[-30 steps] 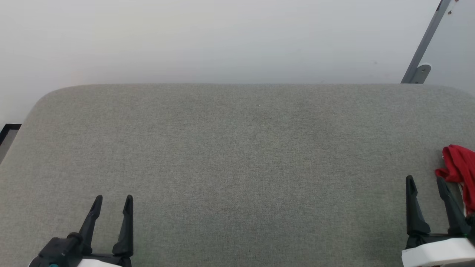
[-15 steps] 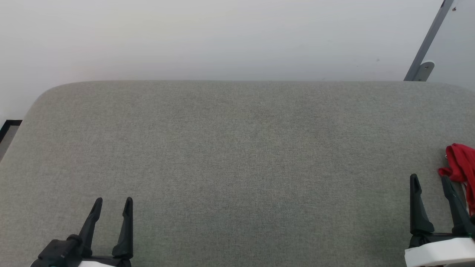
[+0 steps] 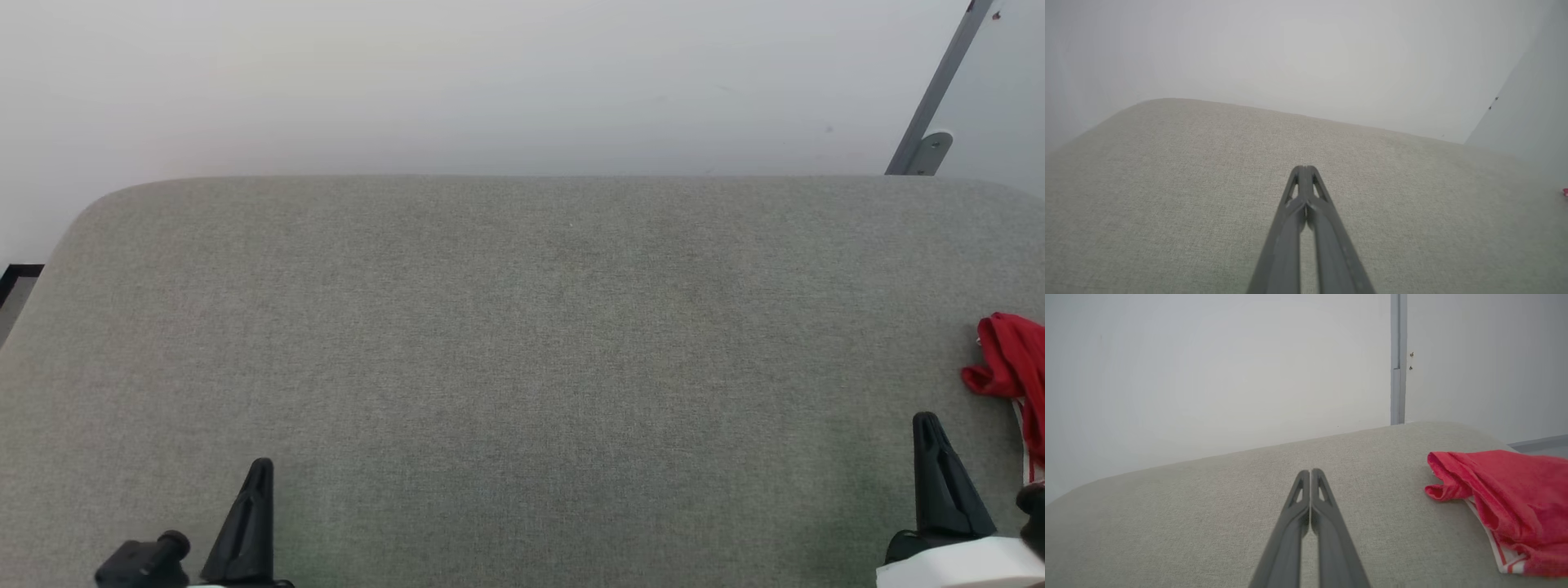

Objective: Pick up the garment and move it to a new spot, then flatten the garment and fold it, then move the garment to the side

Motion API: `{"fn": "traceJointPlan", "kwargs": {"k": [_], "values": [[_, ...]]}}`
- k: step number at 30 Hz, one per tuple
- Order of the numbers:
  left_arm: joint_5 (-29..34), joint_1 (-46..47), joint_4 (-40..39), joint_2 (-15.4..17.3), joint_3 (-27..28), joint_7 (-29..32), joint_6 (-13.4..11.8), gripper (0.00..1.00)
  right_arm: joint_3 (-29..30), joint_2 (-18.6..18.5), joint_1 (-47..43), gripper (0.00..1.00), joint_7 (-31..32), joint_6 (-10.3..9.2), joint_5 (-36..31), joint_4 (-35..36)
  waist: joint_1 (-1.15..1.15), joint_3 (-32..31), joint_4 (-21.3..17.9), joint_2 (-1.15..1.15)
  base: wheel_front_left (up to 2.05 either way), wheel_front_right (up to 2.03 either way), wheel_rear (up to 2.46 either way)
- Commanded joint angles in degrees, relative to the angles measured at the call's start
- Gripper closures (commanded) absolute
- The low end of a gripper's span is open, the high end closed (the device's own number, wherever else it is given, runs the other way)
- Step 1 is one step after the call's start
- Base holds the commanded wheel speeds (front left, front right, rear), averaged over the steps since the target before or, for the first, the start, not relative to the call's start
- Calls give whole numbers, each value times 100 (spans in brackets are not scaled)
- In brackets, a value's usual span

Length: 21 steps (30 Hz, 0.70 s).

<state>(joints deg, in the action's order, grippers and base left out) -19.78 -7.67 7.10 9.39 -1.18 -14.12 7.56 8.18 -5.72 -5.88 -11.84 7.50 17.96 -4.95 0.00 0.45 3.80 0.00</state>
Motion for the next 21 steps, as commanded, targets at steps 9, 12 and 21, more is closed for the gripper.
{"fn": "traceJointPlan", "kwargs": {"k": [9,12,21], "values": [[-1080,243,29,-2,78,234,-6,100,-5,8,238,100,257,0,1044,-44,0,-2,-29,0,0,0,0],[-1365,297,65,-19,94,303,-5,100,-13,19,282,100,327,0,1326,-79,0,-3,-39,0,0,0,0],[-2162,451,162,-71,143,501,-4,100,-35,53,408,100,519,0,2119,-181,0,-5,-67,0,0,0,0]]}}
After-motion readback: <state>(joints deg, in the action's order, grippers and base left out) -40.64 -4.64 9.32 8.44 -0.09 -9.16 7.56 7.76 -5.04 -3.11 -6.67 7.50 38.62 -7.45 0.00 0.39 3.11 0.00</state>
